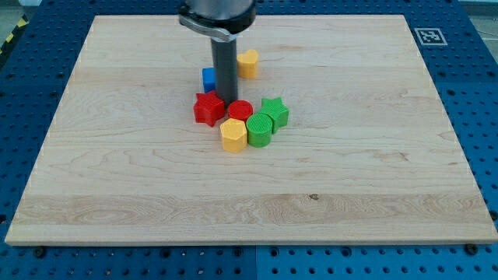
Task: Keep red star on left side to yellow hexagon
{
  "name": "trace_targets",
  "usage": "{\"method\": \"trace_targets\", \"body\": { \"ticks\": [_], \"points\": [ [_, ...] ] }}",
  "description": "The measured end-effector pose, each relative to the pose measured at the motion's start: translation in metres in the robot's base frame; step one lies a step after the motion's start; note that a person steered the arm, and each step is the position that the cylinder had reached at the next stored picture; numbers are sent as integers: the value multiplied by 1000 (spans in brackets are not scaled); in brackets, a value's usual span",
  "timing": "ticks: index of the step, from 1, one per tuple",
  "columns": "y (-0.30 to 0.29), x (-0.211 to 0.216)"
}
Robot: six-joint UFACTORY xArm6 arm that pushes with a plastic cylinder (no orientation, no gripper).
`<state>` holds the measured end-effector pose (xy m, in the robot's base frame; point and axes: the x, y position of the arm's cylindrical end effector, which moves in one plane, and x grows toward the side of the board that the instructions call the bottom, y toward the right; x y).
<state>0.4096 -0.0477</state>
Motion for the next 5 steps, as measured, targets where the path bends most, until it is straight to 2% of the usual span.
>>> {"method": "trace_targets", "body": {
  "ticks": [2,3,5],
  "points": [
    [-31,-51],
    [-31,-40],
    [-66,36]
  ]
}}
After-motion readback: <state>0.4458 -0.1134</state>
